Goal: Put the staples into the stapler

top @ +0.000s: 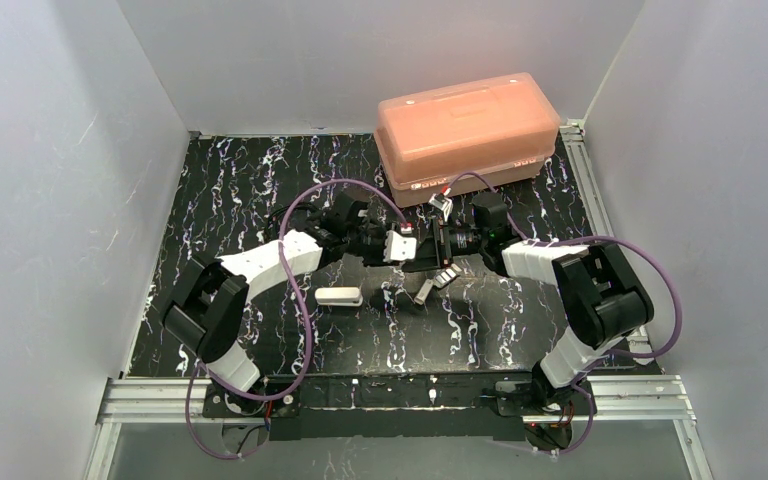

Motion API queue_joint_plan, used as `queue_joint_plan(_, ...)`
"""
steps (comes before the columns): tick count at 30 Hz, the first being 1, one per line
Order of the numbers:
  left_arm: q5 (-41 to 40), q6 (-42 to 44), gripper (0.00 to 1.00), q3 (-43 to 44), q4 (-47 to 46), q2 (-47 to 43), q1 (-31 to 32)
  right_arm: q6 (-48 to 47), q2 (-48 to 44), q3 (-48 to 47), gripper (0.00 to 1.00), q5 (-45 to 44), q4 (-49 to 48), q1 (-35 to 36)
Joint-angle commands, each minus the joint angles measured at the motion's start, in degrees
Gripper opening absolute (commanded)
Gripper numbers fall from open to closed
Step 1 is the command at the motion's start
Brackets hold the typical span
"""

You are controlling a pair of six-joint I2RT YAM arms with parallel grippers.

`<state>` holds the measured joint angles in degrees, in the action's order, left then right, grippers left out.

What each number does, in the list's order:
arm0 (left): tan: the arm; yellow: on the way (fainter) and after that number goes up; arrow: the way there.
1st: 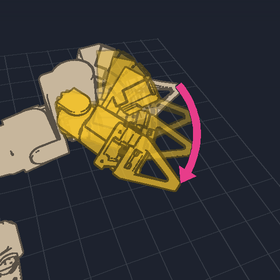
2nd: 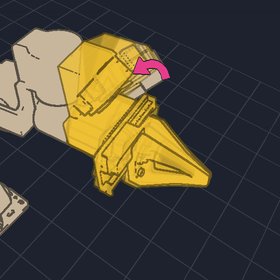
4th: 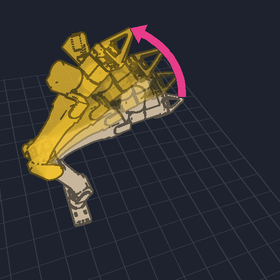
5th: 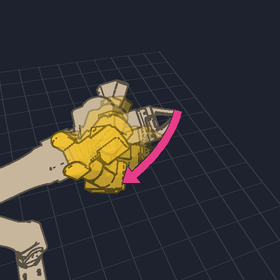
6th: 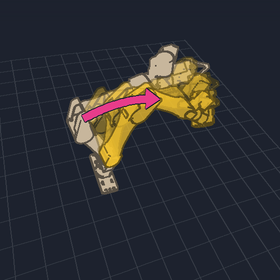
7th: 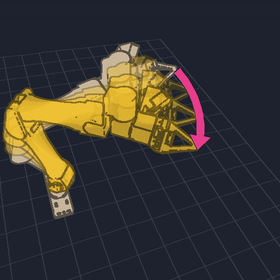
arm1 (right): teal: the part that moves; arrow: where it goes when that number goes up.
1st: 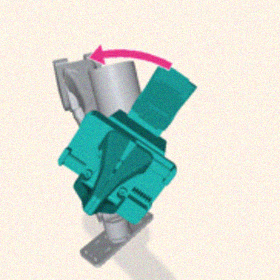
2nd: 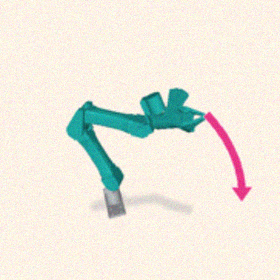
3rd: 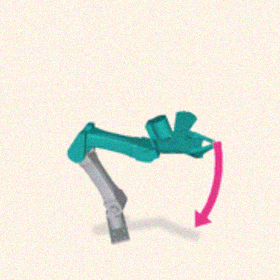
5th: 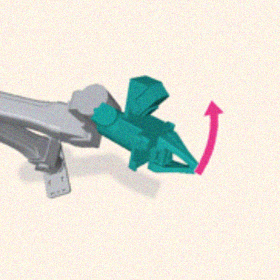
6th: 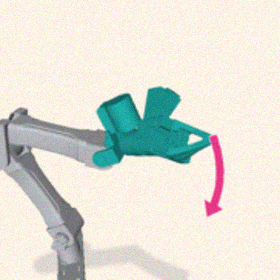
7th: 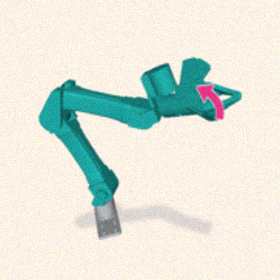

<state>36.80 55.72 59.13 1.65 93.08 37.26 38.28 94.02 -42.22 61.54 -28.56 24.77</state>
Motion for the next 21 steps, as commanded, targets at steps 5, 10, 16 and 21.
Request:
queue_joint_plan(5, -1.7, 4.0, 0.0, -3.49, -4.54, -3.96, 1.04, 1.58, 0.55, -2.52, 0.84, 2.79, -3.63, 0.7)
queue_joint_plan(10, -1.72, 4.45, 0.0, -3.37, -4.04, -3.66, 1.31, 0.94, 0.55, -2.43, 0.77, 2.38, -3.13, 0.69)
queue_joint_plan(16, -1.93, 4.21, 0.0, -3.81, -3.84, -3.75, 1.3, -1.81, -0.55, -1.52, 0.01, 0.83, -1.7, -0.55)
queue_joint_plan(21, -2.77, 4.33, 0.0, -3.87, -3.15, -4.18, 1.33, -2.64, 0.02, -2.18, 0.01, 0.38, -0.51, -0.67)
